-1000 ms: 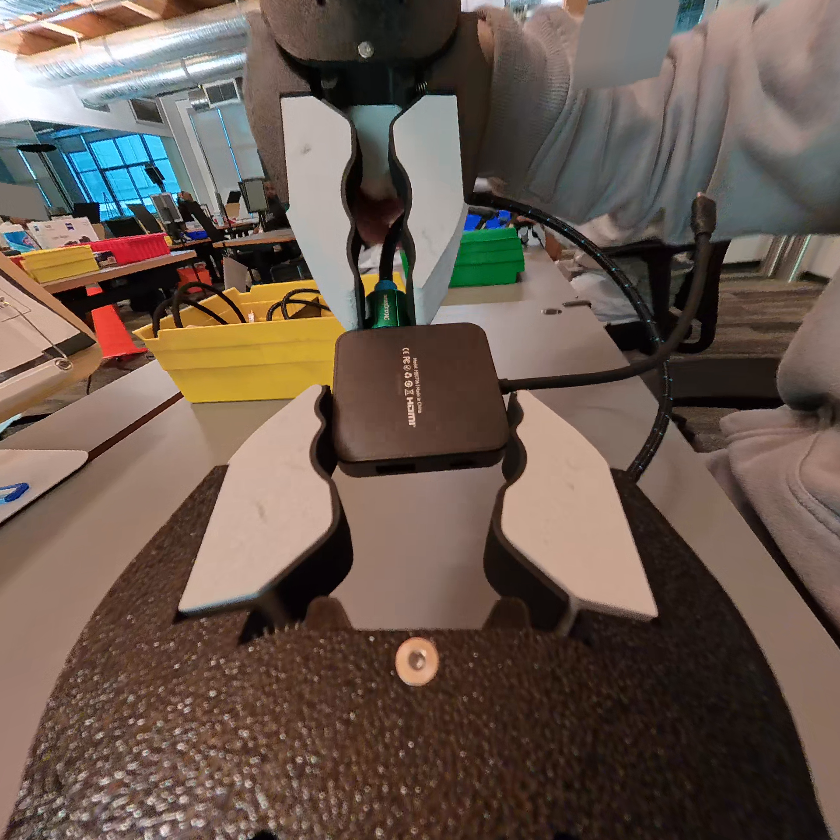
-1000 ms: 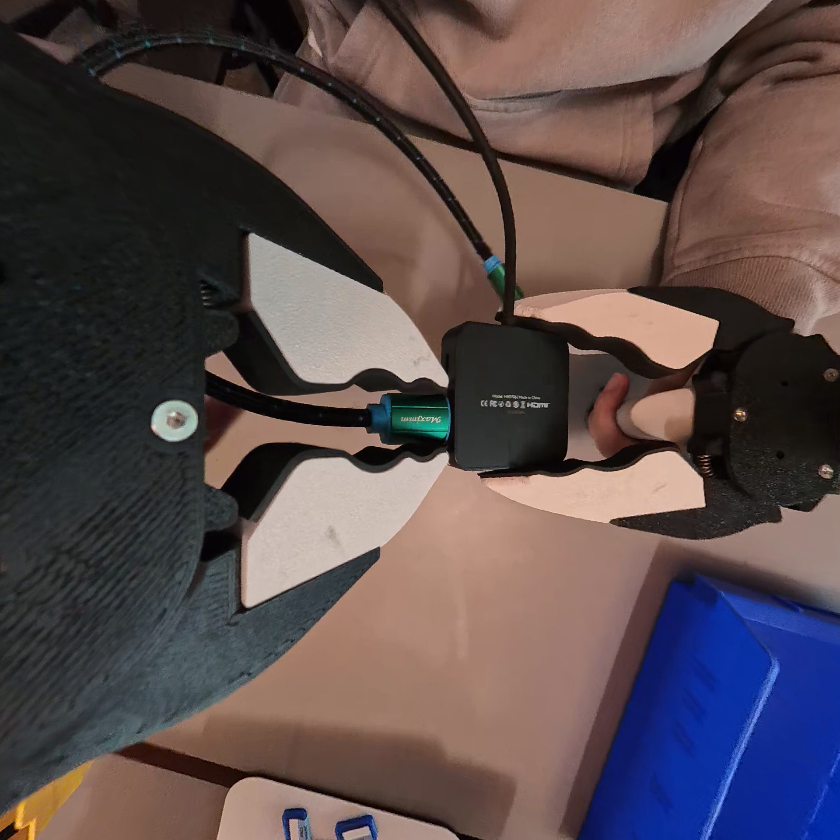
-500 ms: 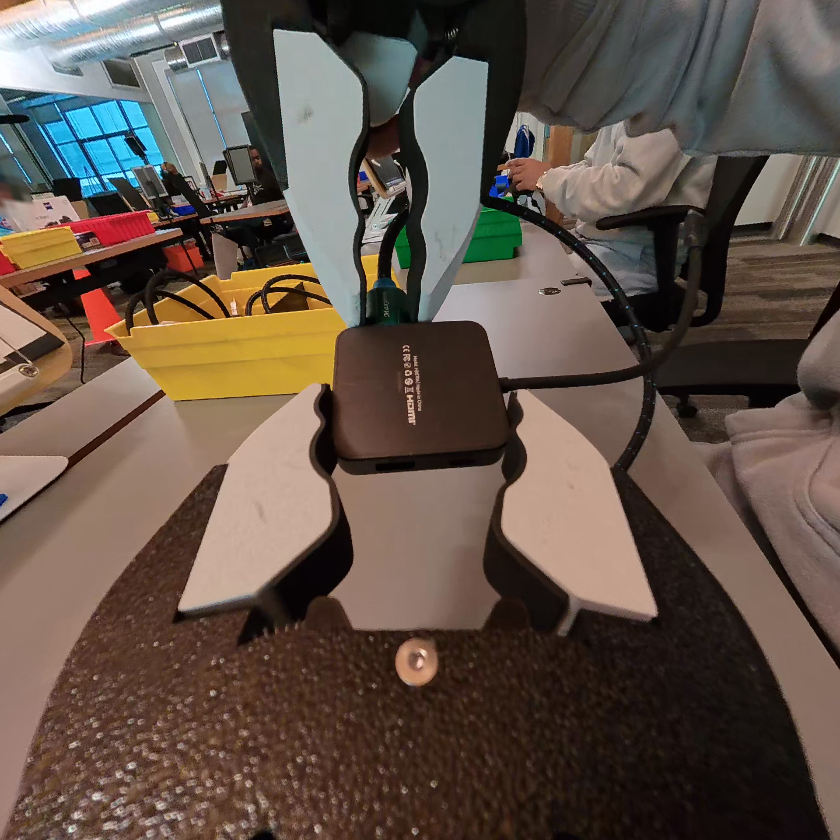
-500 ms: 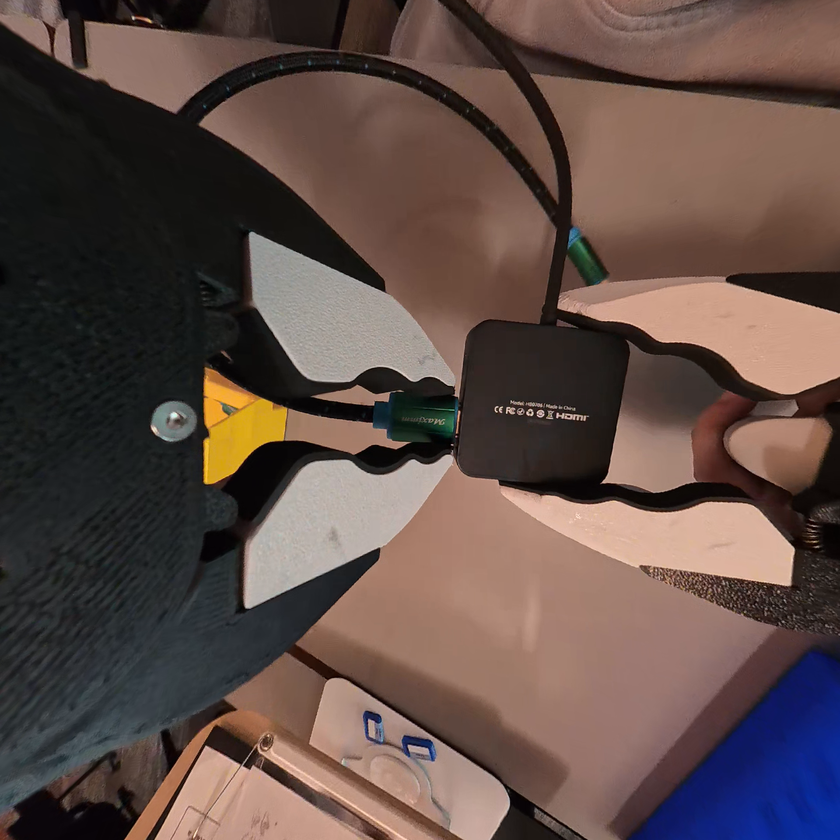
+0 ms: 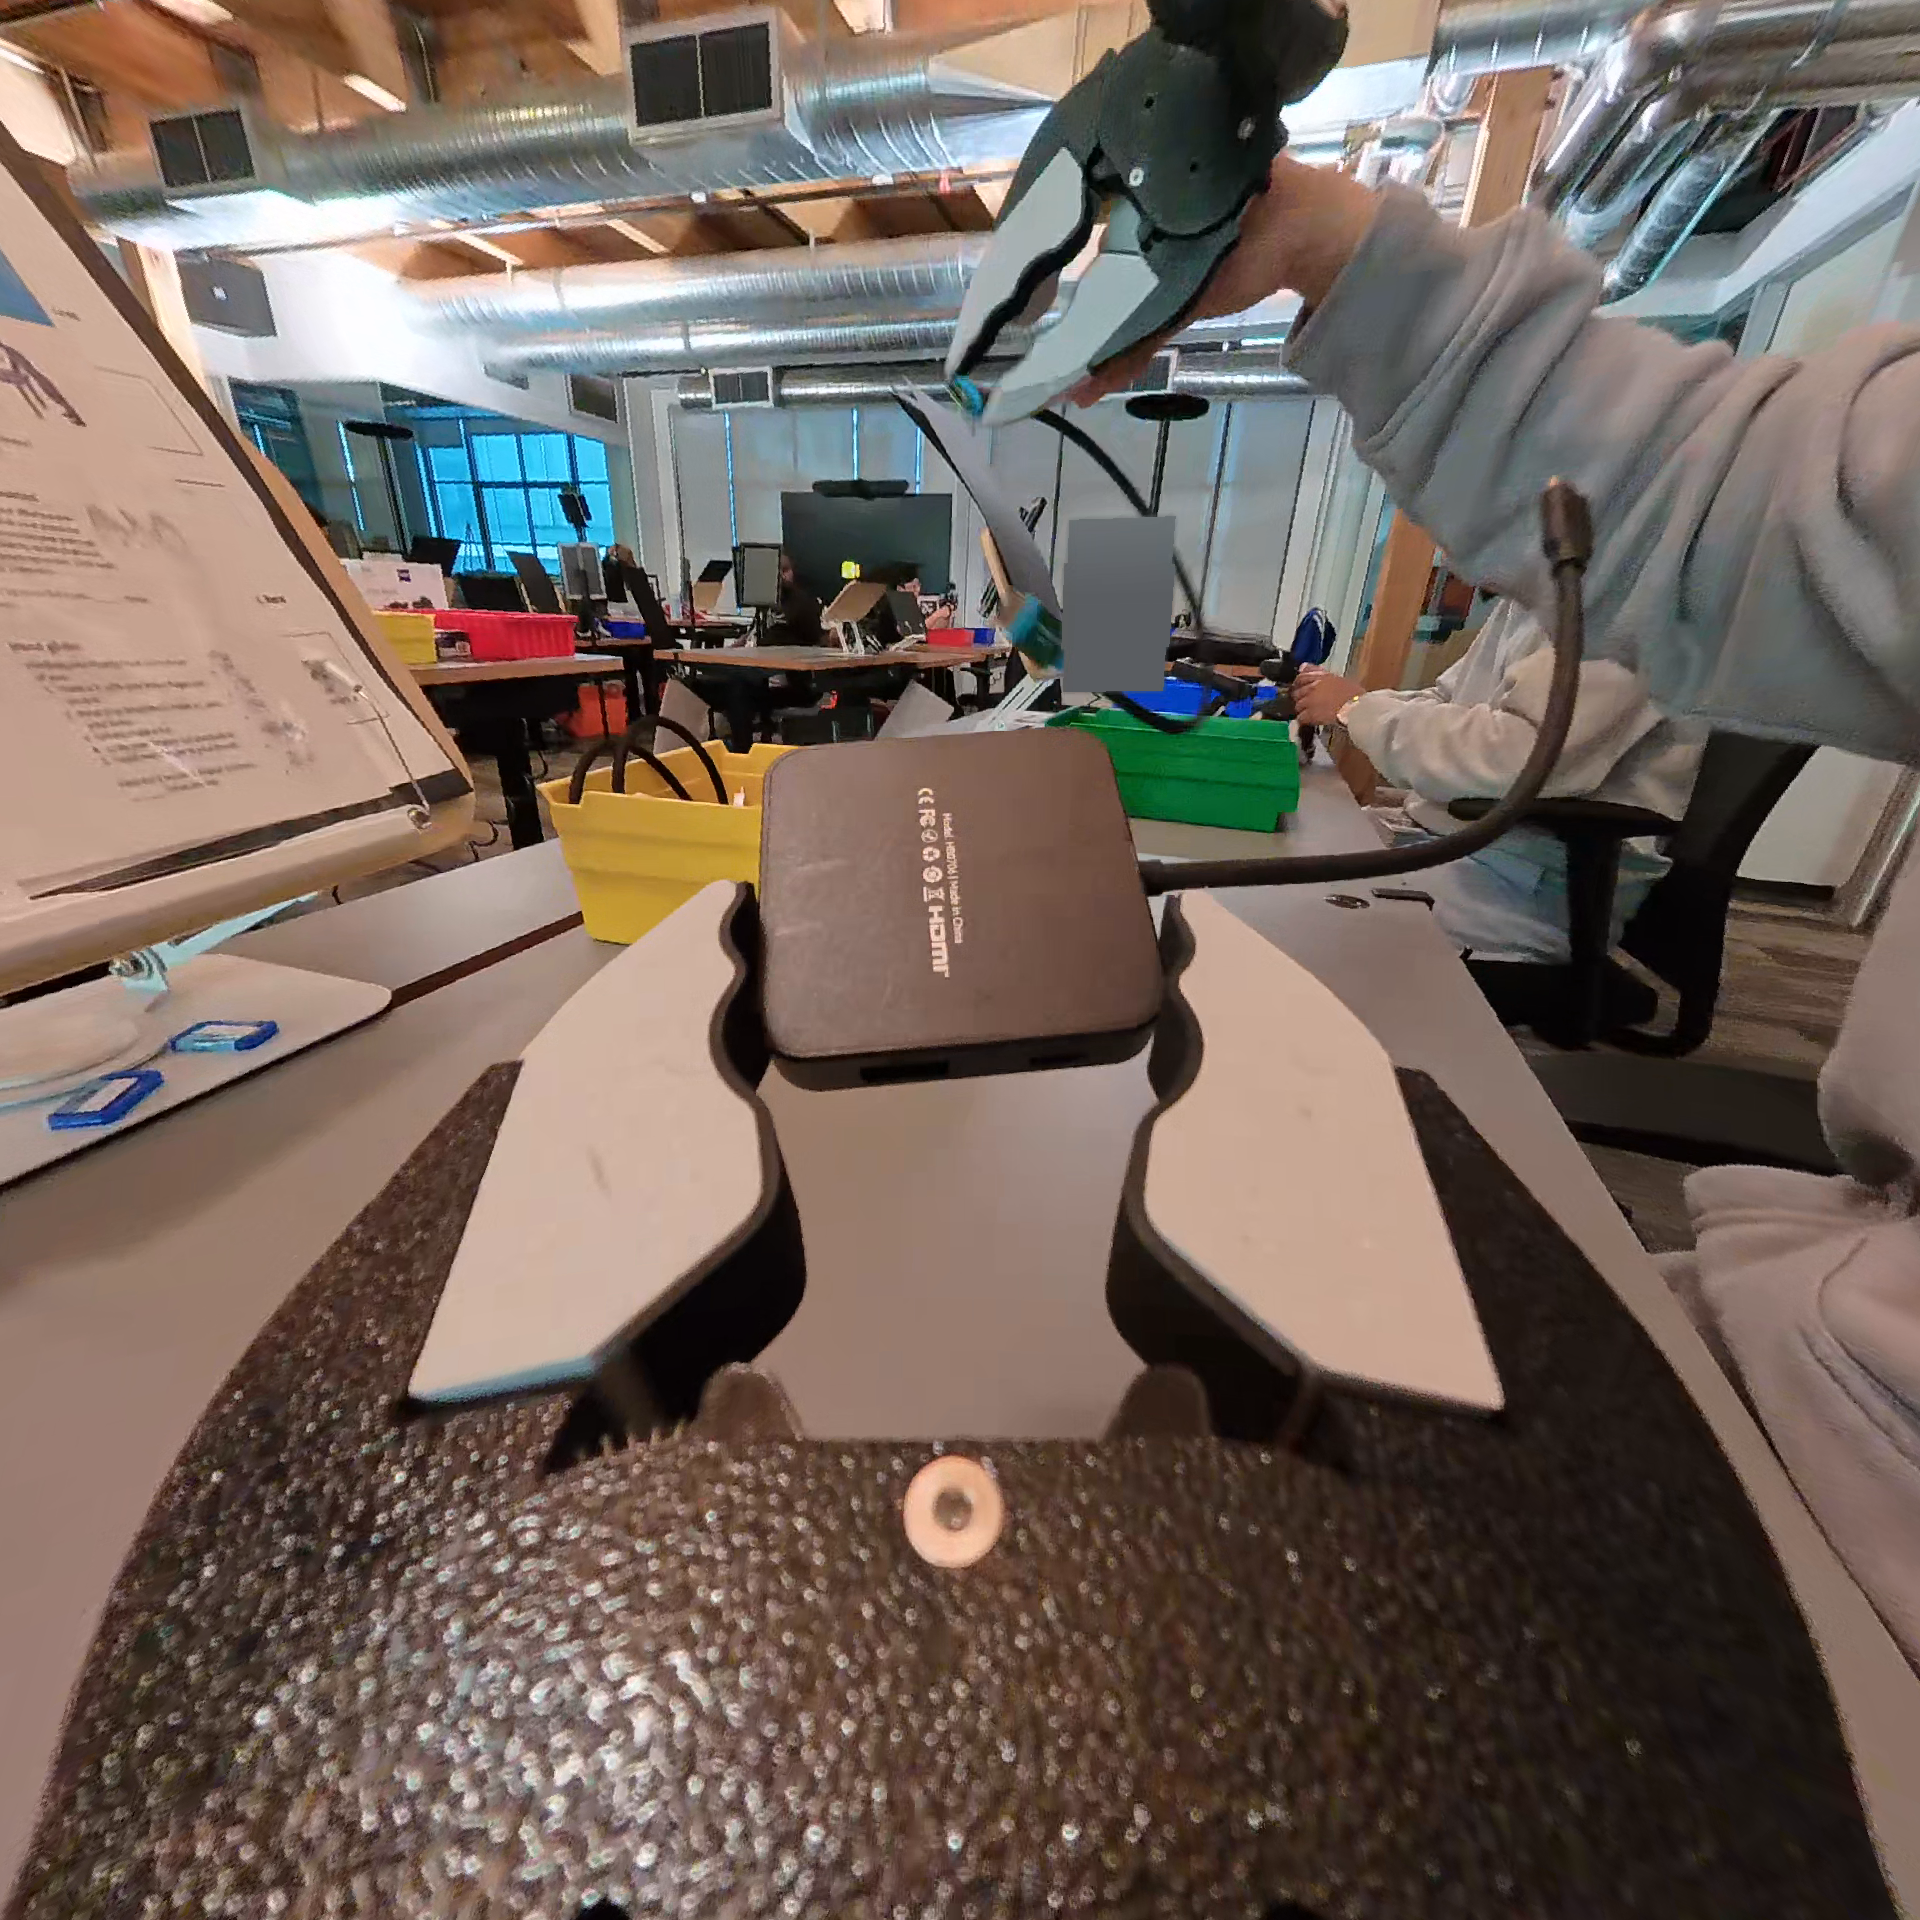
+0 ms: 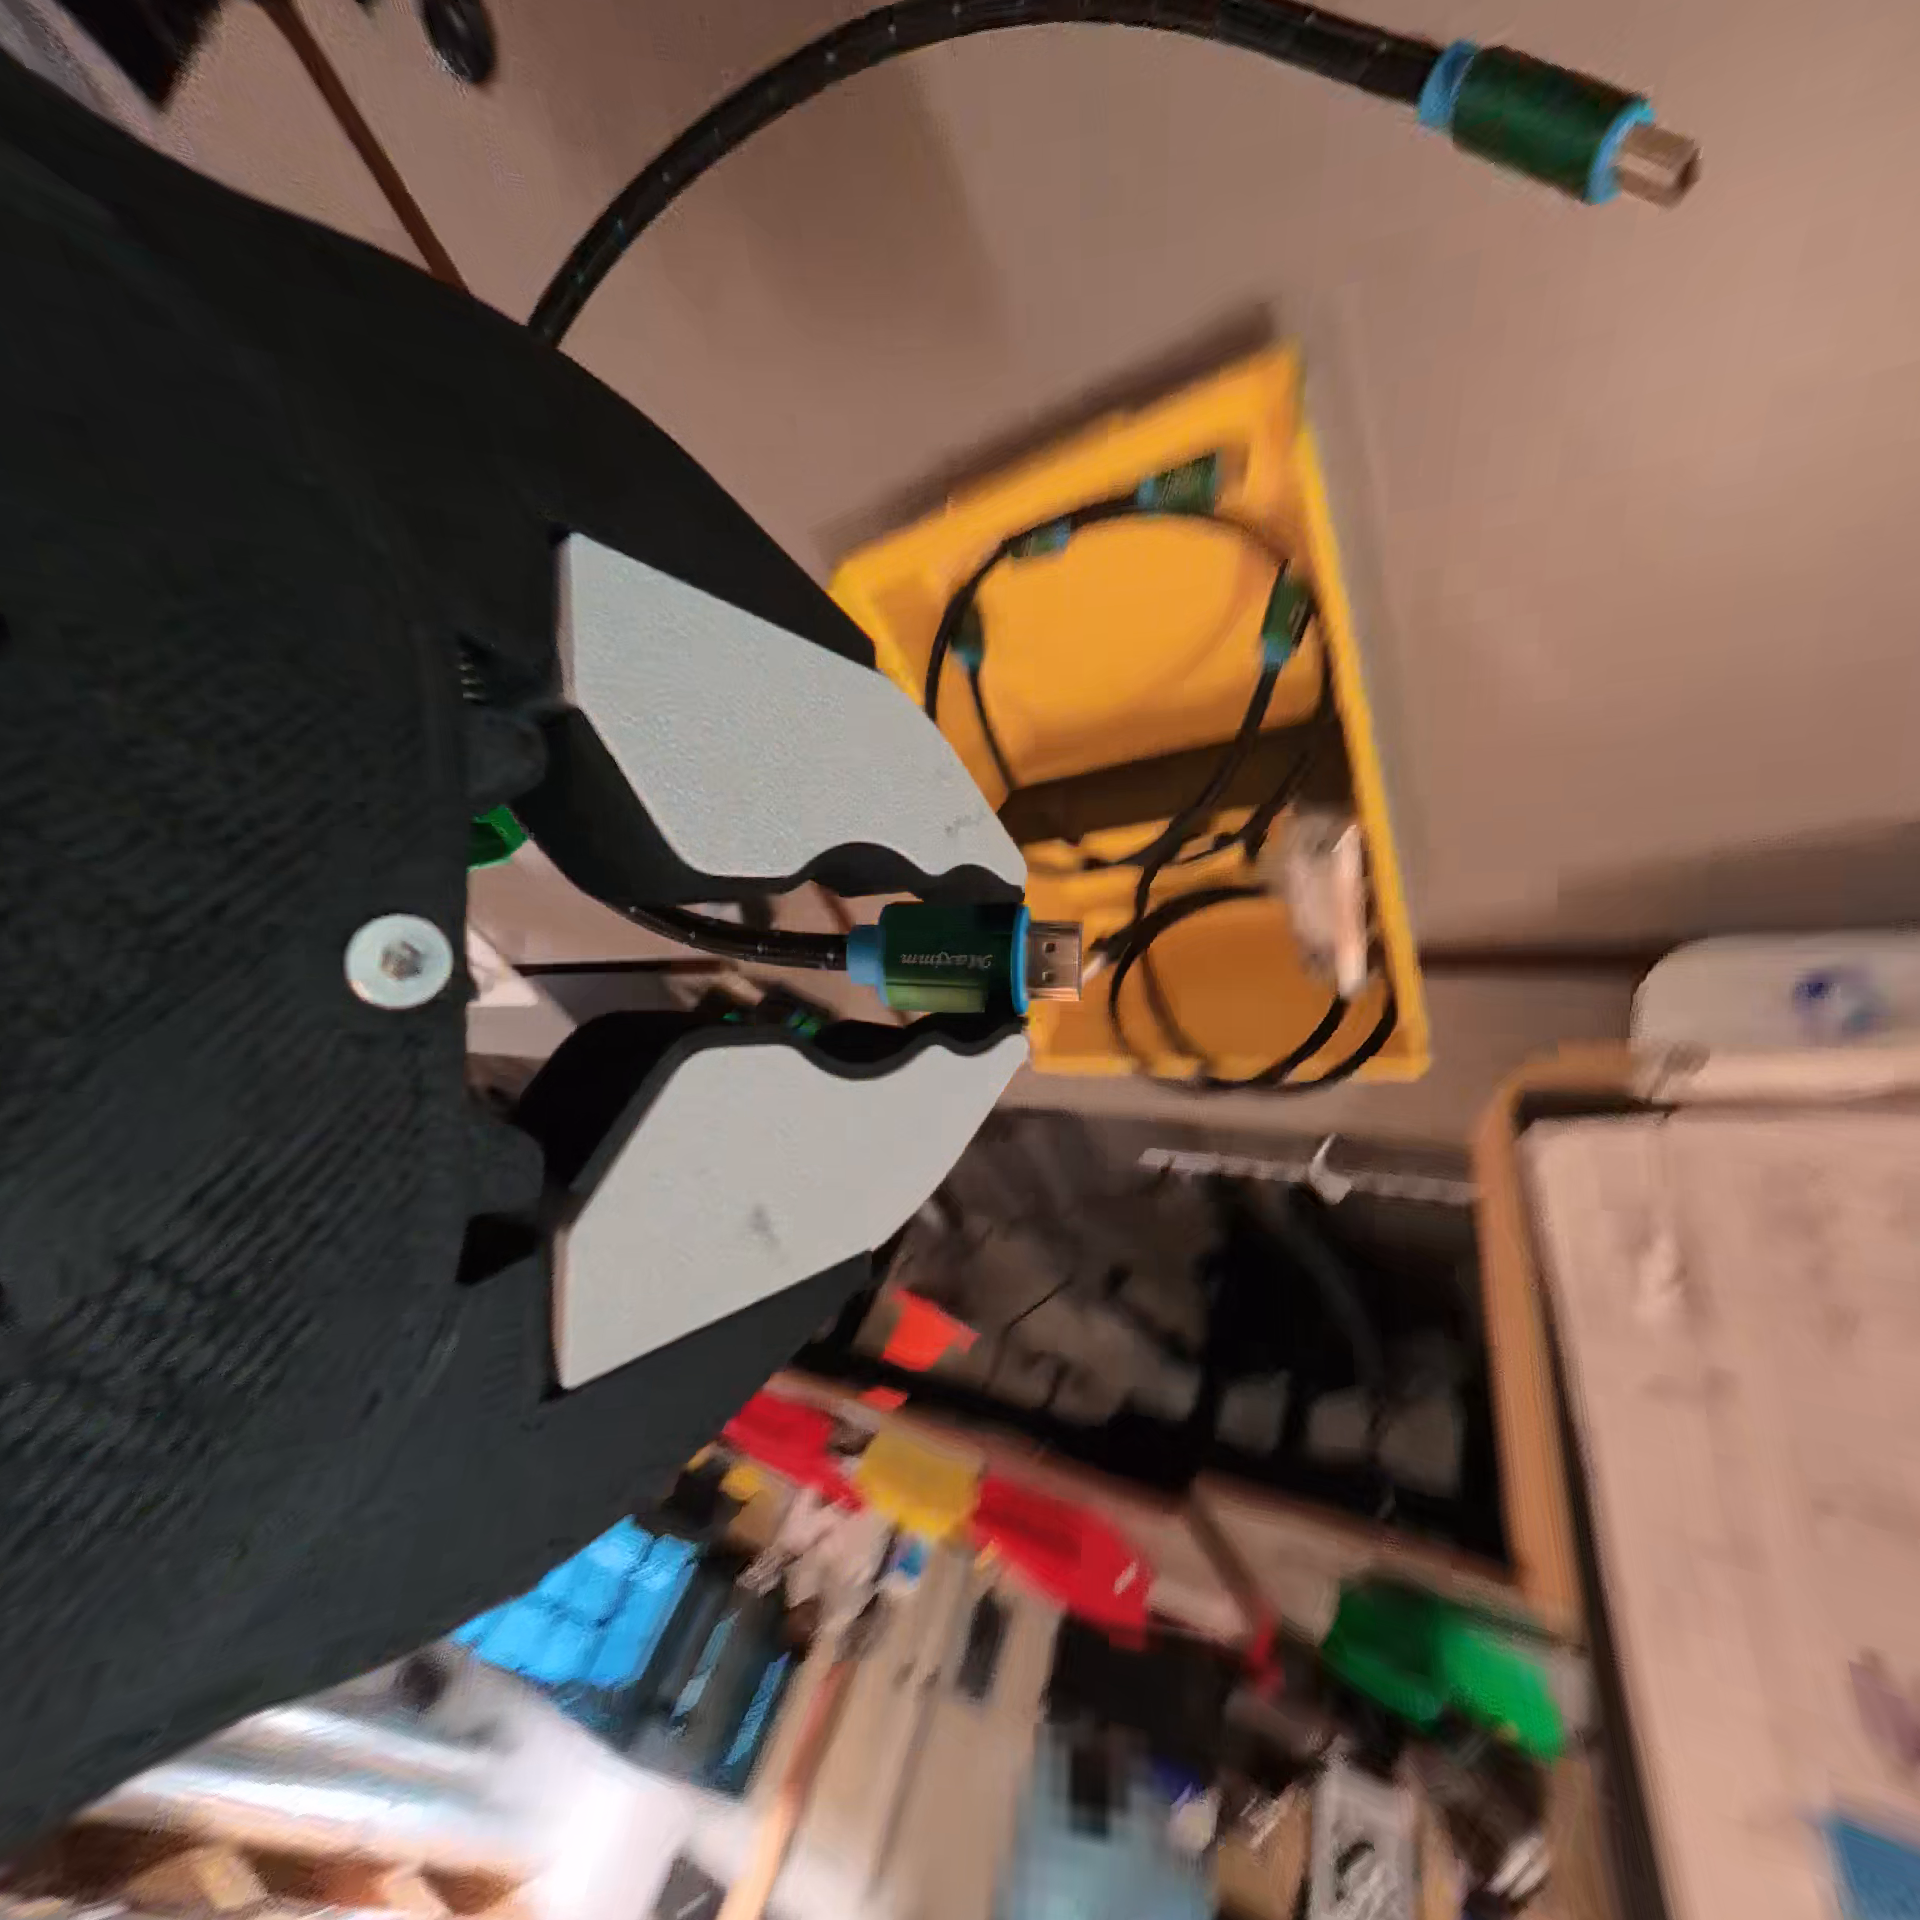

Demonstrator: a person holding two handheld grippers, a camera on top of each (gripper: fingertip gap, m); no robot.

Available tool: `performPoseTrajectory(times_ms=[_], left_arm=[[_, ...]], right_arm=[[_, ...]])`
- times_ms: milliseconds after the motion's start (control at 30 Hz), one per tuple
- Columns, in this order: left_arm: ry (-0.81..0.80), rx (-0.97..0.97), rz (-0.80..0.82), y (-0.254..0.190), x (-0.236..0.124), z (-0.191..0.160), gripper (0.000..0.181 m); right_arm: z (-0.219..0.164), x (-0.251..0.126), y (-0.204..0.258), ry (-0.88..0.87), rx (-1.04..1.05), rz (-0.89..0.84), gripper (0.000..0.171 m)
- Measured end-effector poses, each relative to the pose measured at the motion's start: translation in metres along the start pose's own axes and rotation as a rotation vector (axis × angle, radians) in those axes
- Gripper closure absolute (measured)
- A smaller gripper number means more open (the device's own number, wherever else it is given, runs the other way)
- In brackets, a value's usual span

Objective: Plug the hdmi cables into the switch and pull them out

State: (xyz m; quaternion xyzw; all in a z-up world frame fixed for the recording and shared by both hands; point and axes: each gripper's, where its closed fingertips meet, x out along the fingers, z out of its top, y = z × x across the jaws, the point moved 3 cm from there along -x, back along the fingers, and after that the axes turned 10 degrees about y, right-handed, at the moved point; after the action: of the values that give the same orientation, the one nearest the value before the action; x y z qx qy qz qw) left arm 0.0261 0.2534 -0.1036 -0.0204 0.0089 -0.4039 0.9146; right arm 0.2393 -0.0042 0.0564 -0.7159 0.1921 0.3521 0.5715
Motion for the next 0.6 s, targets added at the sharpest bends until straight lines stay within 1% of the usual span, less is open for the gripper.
performPoseTrajectory(times_ms=[33,67,167,233,300,400,500,600], left_arm=[[-0.001,-0.004,-0.004,0.0,0.001,0.0,0.109],[0.002,-0.009,-0.007,0.0,0.001,-0.001,0.109],[0.01,-0.015,-0.013,-0.001,0.004,-0.003,0.109],[0.014,-0.011,-0.013,-0.002,0.006,-0.004,0.109],[0.023,-0.014,-0.021,-0.002,0.007,-0.006,0.109],[0.026,-0.018,-0.022,-0.003,0.008,-0.007,0.109],[0.034,-0.024,-0.021,-0.002,0.008,-0.009,0.109],[0.035,-0.028,-0.023,-0.002,0.008,-0.01,0.109]], right_arm=[[-0.012,0.001,-0.013,0.004,0.052,-0.089,0.151],[-0.019,0.002,-0.024,-0.026,0.093,-0.185,0.151],[-0.036,0.021,-0.033,-0.098,0.133,-0.353,0.151],[-0.046,0.04,-0.031,-0.107,0.138,-0.47,0.151],[-0.049,0.057,-0.025,-0.145,0.114,-0.637,0.151],[-0.047,0.093,0.001,-0.223,0.229,-0.644,0.151],[-0.049,0.122,0.02,-0.247,0.357,-0.631,0.151],[-0.04,0.138,0.031,-0.357,0.476,-0.524,0.151]])
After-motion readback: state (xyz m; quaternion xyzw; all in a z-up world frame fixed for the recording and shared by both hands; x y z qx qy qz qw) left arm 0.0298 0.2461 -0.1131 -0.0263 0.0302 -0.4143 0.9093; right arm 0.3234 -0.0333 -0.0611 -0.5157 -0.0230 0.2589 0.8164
